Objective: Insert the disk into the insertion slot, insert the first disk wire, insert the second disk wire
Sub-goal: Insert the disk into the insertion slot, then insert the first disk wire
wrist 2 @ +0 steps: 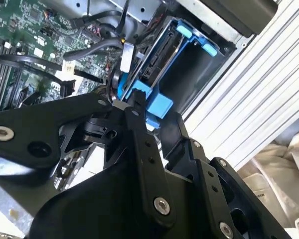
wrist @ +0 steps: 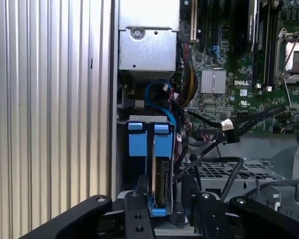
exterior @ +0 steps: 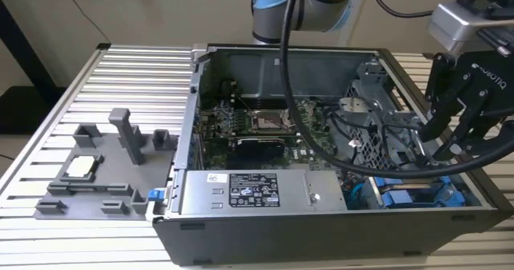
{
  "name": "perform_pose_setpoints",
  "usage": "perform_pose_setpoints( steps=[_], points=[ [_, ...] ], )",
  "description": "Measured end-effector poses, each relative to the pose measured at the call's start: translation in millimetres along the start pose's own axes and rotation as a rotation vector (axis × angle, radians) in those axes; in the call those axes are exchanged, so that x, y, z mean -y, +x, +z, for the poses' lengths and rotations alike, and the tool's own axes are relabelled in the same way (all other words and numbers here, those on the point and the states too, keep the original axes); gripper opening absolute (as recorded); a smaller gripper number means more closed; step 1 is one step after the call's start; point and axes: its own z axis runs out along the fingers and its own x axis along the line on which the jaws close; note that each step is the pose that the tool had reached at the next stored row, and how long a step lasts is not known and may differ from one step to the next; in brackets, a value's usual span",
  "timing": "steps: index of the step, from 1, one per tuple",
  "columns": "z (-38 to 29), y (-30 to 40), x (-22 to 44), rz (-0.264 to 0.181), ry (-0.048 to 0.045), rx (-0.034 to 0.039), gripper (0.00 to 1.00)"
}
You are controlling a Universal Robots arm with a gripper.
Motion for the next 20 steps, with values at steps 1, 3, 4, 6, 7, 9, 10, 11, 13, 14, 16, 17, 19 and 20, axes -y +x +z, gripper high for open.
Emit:
perform_pose_setpoints(
  steps=[1, 3, 4, 6, 7, 9, 10, 11, 13, 14, 16, 17, 19, 20],
  points=[
    [0.0, 0.0, 0.0, -0.002, 0.0159, 0.0057, 0.41],
    [0.0, 0.0, 0.0, -0.005, 0.0471, 0.0149, 0.41],
    [0.1, -0.1, 0.0, -0.008, 0.0635, 0.0191, 0.41],
    [0.1, -0.2, 0.0, -0.013, 0.0953, 0.026, 0.41],
    [0.2, -0.3, 0.0, -0.015, 0.1109, 0.0291, 0.41],
    [0.7, -4.1, -0.1, -0.022, 0.1241, 0.0294, 0.41],
    [0.7, -5.6, -0.1, -0.031, 0.1238, 0.0272, 0.41],
    [1.2, -7.2, -0.3, -0.039, 0.1235, 0.0257, 0.41],
    [1.8, -11.8, -0.8, -0.052, 0.1237, 0.0231, 0.41],
    [2.3, -13.9, -1.4, -0.055, 0.1253, 0.0226, 0.41],
    [3.4, -15.9, -4.1, -0.057, 0.1336, 0.0222, 0.41],
    [4.1, -16.9, -5.5, -0.058, 0.1397, 0.0218, 0.41],
    [5.9, -18.4, -8.4, -0.059, 0.1559, 0.0212, 0.41],
    [6.7, -18.9, -9.6, -0.059, 0.1638, 0.0205, 0.41]
  ],
)
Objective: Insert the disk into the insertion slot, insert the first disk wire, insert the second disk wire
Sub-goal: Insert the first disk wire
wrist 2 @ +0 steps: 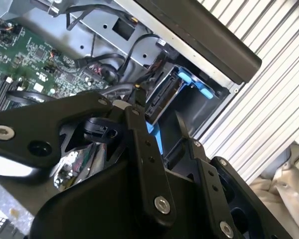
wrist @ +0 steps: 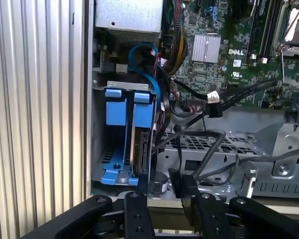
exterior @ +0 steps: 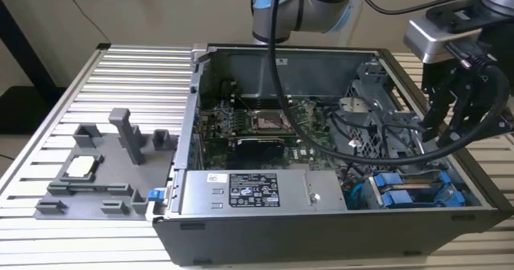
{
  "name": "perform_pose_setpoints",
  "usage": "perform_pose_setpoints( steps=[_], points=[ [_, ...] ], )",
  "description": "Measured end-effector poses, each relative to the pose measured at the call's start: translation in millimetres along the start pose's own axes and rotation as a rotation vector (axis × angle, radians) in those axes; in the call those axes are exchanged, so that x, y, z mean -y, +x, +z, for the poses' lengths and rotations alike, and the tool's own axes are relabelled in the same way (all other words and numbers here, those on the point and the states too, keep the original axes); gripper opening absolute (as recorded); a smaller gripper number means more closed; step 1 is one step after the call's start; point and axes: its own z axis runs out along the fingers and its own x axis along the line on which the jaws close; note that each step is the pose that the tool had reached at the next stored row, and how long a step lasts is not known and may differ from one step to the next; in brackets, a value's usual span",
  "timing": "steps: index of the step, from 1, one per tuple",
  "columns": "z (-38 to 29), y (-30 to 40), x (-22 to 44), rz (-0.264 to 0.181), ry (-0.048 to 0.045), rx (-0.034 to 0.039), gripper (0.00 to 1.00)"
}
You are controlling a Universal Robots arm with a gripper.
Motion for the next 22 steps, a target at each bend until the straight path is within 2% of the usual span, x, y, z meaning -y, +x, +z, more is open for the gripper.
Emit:
perform_pose_setpoints(
  steps=[5, 10, 17, 18, 20, 21, 22],
  points=[
    [4.4, -4.9, -6.5, -0.003, 0.0351, -0.0028, 0.41],
    [9.1, -8.9, -10.3, -0.007, 0.0547, -0.0039, 0.41],
    [9.4, -9.2, -10.4, -0.008, 0.0553, -0.0037, 0.41],
    [9.4, -9.2, -10.5, -0.008, 0.0553, -0.0037, 0.38],
    [9.4, -9.3, -10.4, -0.008, 0.0552, -0.0037, 0.26],
    [9.4, -9.3, -10.4, -0.008, 0.0552, -0.0039, 0.26],
    [9.4, -9.3, -10.4, -0.008, 0.0552, -0.0039, 0.2]
  ],
)
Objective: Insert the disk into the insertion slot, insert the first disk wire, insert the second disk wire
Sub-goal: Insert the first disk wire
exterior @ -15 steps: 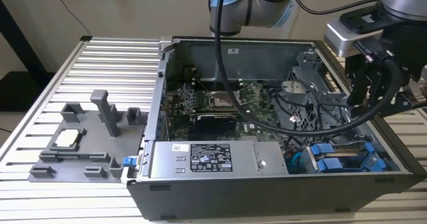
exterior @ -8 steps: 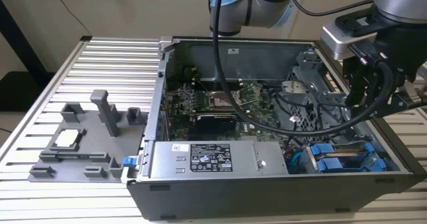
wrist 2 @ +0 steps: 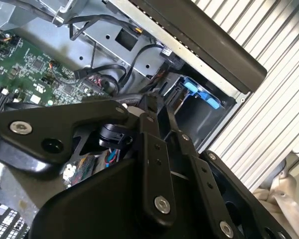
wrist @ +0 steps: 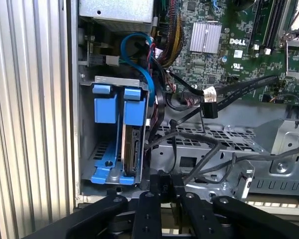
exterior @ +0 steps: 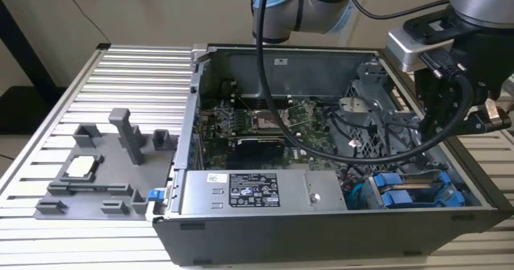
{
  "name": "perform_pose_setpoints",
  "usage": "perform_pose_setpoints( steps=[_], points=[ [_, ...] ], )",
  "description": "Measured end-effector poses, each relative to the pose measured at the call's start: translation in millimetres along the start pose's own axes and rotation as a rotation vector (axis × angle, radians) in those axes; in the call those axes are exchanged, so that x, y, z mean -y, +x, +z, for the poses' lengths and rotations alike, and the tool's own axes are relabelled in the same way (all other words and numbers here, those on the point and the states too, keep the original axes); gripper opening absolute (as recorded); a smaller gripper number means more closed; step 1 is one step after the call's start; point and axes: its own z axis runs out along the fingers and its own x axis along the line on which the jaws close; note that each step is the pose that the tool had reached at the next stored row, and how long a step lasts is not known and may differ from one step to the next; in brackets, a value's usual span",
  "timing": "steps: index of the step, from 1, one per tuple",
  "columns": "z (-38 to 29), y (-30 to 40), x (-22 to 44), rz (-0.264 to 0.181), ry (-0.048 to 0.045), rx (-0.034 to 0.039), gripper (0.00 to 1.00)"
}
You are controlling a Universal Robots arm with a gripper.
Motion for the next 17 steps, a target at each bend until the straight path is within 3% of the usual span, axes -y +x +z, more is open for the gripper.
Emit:
perform_pose_setpoints(
  steps=[6, 8, 11, 17],
  points=[
    [0.0, -0.1, 0.0, 0.0, -0.0001, -0.0001, 0.19],
    [0.3, 0.0, 1.1, 0.0, -0.0061, 0.0002, 0.19],
    [1.5, 0.4, 5.6, 0.002, -0.0354, 0.0025, 0.19],
    [4.1, 1.4, 15.5, 0.005, -0.1037, 0.0079, 0.19]
  ],
)
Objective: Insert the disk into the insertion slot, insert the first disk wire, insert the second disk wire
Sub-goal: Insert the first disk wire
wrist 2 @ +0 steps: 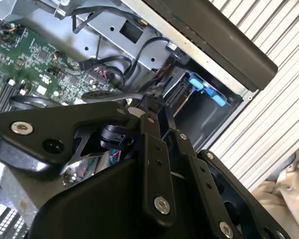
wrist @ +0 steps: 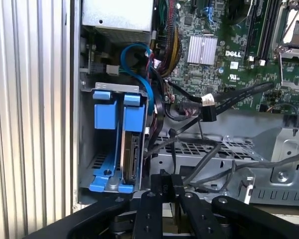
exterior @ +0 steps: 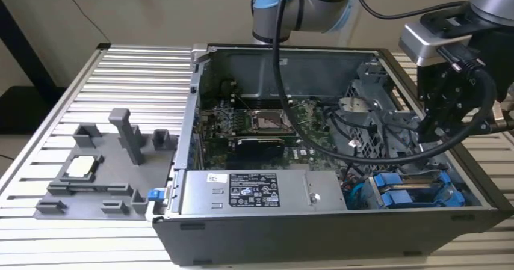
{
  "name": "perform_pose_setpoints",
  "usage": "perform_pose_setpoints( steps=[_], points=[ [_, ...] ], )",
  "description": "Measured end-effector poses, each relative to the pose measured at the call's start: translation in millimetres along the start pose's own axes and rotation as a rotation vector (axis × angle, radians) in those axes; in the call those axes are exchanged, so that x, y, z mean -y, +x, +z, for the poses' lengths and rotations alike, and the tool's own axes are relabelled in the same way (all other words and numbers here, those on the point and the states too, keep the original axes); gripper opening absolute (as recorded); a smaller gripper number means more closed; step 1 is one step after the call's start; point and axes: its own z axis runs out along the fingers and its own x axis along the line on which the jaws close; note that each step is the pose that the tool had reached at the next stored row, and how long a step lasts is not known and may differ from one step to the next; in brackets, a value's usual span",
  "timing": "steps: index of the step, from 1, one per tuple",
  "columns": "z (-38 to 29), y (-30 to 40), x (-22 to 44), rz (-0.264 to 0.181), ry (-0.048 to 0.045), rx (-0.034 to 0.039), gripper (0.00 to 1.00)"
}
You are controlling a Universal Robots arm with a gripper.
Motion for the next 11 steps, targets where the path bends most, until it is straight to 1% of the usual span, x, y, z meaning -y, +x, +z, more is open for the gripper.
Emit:
perform_pose_setpoints(
  steps=[4, 5, 6, 8, 11],
  points=[
    [1.0, 0.5, 6.0, 0.002, -0.0401, 0.0032, 0.19],
    [1.2, 0.6, 7.4, 0.002, -0.0485, 0.0038, 0.19],
    [1.3, 0.8, 8.7, 0.003, -0.055, 0.0043, 0.19],
    [1.8, 1.1, 11.0, 0.003, -0.0635, 0.0051, 0.19],
    [2.3, 1.7, 14.3, 0.004, -0.0708, 0.0055, 0.19]
  ],
)
